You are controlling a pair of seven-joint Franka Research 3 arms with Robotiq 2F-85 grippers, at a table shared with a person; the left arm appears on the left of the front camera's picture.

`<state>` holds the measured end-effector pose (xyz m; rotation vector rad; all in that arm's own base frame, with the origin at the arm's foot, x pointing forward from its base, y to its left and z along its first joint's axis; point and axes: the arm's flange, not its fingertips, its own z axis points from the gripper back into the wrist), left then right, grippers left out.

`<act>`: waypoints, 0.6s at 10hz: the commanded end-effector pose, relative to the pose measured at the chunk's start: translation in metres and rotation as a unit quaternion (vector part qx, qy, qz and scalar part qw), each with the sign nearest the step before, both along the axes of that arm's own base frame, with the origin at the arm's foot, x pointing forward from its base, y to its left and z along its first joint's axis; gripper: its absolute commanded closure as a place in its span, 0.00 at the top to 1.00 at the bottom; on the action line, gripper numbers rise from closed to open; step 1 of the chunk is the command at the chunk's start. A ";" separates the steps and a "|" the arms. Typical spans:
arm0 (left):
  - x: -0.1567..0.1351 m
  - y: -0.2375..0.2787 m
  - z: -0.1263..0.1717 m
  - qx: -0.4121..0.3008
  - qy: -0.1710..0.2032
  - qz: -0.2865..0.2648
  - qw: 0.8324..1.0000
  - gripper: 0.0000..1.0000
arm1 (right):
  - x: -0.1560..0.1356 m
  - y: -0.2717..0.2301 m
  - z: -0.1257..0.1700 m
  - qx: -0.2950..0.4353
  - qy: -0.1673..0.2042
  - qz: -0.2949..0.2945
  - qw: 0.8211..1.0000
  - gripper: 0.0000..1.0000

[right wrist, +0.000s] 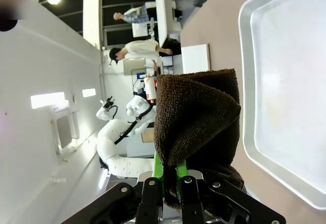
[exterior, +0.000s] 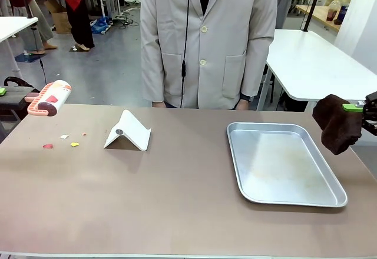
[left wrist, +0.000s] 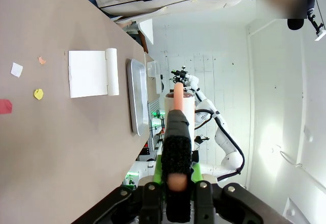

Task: Clean the surface of the table.
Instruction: Clean the area not pointed to by the person.

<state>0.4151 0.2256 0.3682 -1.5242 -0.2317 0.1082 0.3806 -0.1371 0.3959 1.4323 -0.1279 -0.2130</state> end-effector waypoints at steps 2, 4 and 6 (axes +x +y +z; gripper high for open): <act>-0.003 0.000 0.004 -0.001 -0.002 -0.005 1.000 0.00 | 0.000 0.002 0.005 0.012 0.000 -0.001 1.000 0.11; -0.003 0.000 0.004 -0.001 -0.002 -0.005 1.000 0.00 | 0.000 0.002 0.005 0.012 0.000 -0.001 1.000 0.11; -0.003 0.000 0.004 -0.001 -0.002 -0.005 1.000 0.00 | 0.000 0.002 0.005 0.012 0.000 -0.001 1.000 0.11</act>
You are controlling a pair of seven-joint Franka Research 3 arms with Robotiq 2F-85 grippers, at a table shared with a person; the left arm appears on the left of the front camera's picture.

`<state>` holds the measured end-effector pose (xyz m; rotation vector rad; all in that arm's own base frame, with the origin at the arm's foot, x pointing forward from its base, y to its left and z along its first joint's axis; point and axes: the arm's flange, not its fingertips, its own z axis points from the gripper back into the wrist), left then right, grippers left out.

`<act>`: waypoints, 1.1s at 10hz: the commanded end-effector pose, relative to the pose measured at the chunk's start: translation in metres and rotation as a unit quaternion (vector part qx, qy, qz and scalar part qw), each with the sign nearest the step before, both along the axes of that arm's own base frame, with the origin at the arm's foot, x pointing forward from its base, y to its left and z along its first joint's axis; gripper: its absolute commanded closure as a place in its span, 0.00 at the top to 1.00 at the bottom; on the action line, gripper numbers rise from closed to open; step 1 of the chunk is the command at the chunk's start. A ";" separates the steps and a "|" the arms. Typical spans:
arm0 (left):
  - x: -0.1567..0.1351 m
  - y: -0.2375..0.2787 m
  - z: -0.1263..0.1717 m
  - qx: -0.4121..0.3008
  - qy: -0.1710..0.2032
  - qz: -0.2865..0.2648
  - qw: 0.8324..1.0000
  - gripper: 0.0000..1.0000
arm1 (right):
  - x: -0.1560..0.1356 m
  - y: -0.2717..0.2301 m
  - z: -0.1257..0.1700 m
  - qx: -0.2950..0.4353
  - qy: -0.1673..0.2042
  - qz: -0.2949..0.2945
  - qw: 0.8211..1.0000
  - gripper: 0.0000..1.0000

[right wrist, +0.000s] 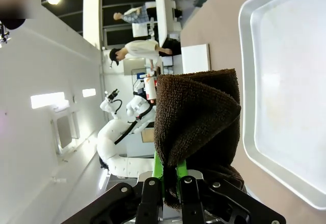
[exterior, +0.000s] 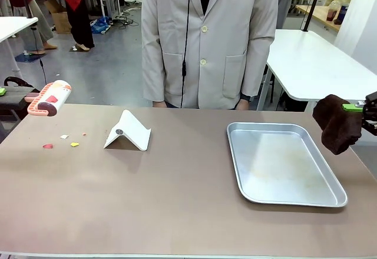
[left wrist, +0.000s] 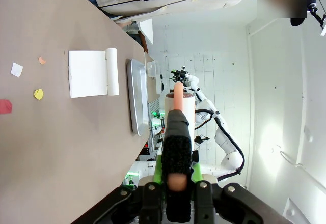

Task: Clean the surface of the table.
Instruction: Clean the area not pointed to by the person.

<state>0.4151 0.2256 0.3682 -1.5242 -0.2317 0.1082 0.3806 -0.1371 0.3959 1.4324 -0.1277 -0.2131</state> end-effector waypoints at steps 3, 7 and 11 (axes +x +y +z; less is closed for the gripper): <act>-0.003 0.000 0.004 -0.001 -0.002 -0.005 1.000 0.00 | 0.000 0.002 0.005 0.012 0.000 -0.001 1.000 0.11; 0.001 -0.003 0.004 0.050 0.003 0.007 0.999 0.22 | 0.000 0.002 0.005 0.012 0.000 -0.001 1.000 0.11; -0.004 0.027 -0.005 0.198 0.033 0.071 0.977 0.22 | 0.000 0.002 0.005 0.012 0.000 -0.001 1.000 0.11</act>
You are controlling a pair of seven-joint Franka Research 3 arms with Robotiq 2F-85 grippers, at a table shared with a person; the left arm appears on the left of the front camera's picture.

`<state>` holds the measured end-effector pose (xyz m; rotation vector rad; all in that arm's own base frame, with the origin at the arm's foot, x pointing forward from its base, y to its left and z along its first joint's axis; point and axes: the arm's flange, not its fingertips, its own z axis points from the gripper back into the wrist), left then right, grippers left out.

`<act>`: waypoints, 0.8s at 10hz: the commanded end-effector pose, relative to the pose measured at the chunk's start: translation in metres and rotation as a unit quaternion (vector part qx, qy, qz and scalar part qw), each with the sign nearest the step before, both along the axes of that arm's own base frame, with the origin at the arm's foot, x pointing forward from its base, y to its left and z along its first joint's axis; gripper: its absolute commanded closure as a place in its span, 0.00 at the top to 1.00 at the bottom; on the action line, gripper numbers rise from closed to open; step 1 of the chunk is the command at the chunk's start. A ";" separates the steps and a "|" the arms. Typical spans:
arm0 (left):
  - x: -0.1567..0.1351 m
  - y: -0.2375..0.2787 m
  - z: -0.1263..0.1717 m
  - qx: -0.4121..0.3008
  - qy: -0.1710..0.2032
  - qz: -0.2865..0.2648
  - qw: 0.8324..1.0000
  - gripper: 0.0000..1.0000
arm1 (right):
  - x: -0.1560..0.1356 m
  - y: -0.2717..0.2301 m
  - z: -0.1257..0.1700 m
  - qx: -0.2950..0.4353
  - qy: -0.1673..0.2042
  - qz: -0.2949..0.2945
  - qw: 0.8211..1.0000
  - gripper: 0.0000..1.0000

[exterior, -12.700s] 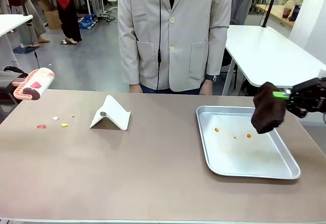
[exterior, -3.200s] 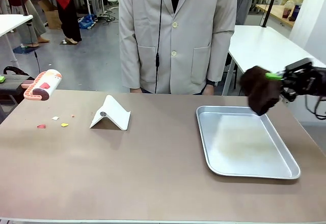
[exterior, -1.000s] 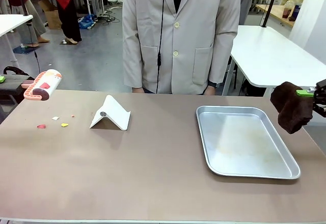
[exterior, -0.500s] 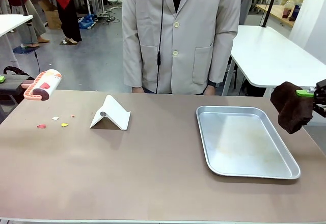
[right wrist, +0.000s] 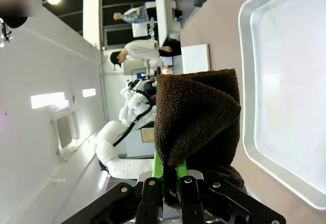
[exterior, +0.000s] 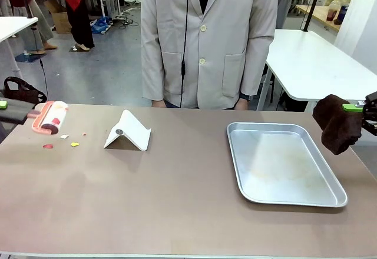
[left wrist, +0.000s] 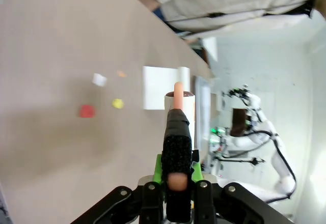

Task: Clean the surface of the table.
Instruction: Clean the area not pointed to by the person.

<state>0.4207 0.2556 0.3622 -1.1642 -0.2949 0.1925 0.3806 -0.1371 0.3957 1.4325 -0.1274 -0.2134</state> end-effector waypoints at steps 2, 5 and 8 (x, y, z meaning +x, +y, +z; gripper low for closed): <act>-0.012 0.024 0.004 0.059 0.042 0.031 0.997 0.22 | 0.000 0.002 0.005 0.011 0.000 -0.001 1.000 0.11; -0.013 0.051 0.002 0.117 0.044 0.093 0.988 0.22 | 0.000 0.002 0.005 0.011 0.000 -0.001 1.000 0.11; -0.010 0.058 -0.011 0.139 0.055 0.112 0.982 0.22 | 0.000 0.002 0.005 0.011 0.000 -0.001 1.000 0.11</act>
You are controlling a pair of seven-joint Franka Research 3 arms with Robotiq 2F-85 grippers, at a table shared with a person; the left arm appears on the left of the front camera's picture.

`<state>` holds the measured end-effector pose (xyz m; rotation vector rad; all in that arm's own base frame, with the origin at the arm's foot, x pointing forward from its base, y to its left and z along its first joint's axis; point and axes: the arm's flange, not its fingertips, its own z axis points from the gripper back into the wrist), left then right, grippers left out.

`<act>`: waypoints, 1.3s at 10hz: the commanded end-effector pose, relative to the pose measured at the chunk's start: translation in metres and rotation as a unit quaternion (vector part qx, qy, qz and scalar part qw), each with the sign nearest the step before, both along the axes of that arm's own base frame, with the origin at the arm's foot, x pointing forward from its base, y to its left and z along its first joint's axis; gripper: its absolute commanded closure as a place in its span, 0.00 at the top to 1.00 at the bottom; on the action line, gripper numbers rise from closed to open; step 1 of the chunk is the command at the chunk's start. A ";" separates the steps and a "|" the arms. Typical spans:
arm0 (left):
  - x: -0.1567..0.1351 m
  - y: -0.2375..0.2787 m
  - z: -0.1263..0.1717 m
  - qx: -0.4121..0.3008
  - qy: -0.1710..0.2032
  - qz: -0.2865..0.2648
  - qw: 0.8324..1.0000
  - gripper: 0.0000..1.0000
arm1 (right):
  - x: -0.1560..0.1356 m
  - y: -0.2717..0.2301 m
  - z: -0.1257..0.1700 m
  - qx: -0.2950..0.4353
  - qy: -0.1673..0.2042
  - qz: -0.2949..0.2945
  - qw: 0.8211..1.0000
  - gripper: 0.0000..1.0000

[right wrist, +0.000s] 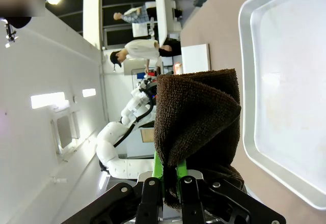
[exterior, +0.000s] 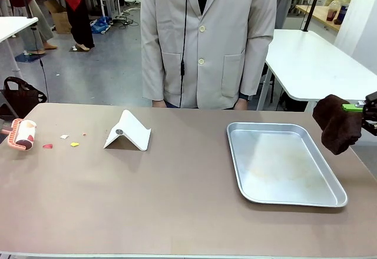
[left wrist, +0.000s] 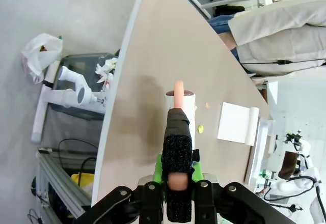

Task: Clean the surface of the table.
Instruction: Clean the area not pointed to by the person.

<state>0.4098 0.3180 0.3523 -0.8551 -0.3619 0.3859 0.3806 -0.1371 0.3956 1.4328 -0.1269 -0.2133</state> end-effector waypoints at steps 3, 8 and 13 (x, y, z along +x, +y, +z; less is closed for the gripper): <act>0.003 -0.012 -0.019 0.011 0.043 -0.017 0.999 0.22 | 0.000 0.002 0.005 0.011 0.000 -0.001 1.000 0.11; 0.016 -0.053 -0.041 0.055 0.058 -0.060 0.995 0.22 | 0.000 0.002 0.005 0.011 0.000 -0.001 1.000 0.11; 0.058 -0.098 -0.052 0.033 0.083 -0.095 0.991 0.22 | 0.000 0.002 0.005 0.011 0.000 -0.001 1.000 0.11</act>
